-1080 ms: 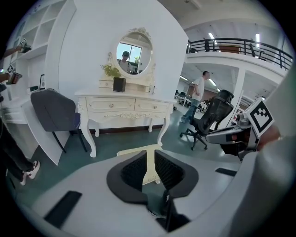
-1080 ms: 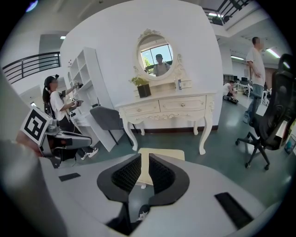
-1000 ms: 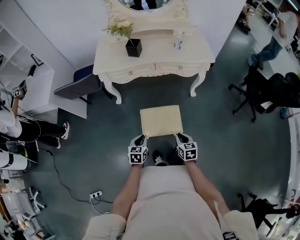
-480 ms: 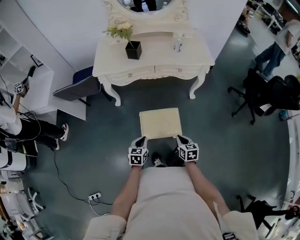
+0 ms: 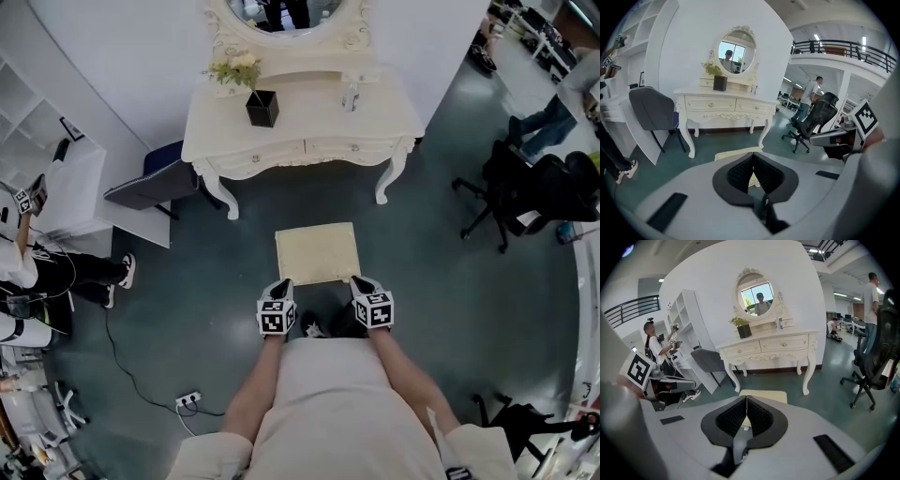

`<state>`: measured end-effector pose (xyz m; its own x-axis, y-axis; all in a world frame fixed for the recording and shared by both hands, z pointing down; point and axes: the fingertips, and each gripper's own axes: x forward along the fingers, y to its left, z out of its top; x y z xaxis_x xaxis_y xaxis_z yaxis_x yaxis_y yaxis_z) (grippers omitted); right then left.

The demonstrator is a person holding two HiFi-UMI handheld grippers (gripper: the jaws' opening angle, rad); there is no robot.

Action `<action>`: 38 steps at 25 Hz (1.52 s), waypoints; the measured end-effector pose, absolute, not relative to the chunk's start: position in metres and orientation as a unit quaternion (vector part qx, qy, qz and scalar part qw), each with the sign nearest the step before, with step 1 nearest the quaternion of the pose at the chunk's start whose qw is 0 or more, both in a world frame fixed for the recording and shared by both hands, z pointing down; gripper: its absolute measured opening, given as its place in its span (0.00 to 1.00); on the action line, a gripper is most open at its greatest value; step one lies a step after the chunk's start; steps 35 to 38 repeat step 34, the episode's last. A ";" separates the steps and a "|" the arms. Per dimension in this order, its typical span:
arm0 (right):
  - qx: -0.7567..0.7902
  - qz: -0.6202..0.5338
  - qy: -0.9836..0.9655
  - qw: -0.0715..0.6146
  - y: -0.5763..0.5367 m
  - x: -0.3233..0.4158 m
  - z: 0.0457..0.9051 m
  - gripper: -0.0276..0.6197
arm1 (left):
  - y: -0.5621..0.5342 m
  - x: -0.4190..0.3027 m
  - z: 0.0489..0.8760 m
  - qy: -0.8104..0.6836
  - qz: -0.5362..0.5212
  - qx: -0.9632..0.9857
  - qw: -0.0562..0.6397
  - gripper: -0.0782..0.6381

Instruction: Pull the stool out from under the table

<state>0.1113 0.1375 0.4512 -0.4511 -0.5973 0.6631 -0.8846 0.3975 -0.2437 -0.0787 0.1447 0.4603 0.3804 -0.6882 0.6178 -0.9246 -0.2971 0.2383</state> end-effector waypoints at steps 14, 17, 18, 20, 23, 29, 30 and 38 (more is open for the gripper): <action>0.457 0.298 -0.803 0.241 0.135 0.110 0.452 0.11 | 0.145 -0.083 0.460 -0.527 0.200 0.773 0.290 0.13; 0.457 0.299 -0.802 0.240 0.135 0.109 0.452 0.11 | 0.145 -0.084 0.460 -0.527 0.200 0.773 0.290 0.13; 0.458 0.300 -0.802 0.239 0.134 0.109 0.452 0.11 | 0.145 -0.084 0.460 -0.526 0.200 0.774 0.290 0.13; 0.460 0.307 -0.798 0.237 0.134 0.111 0.454 0.11 | 0.145 -0.085 0.460 -0.526 0.199 0.774 0.291 0.13; 0.469 0.322 -0.790 0.231 0.134 0.116 0.457 0.11 | 0.146 -0.086 0.462 -0.525 0.199 0.773 0.293 0.13; 0.463 0.320 -0.792 0.237 0.138 0.111 0.458 0.11 | 0.150 -0.088 0.463 -0.523 0.204 0.774 0.294 0.13; 0.462 0.318 -0.793 0.238 0.138 0.110 0.458 0.11 | 0.150 -0.087 0.463 -0.522 0.204 0.774 0.294 0.13; 0.462 0.317 -0.793 0.240 0.139 0.110 0.459 0.11 | 0.151 -0.086 0.464 -0.520 0.205 0.776 0.293 0.13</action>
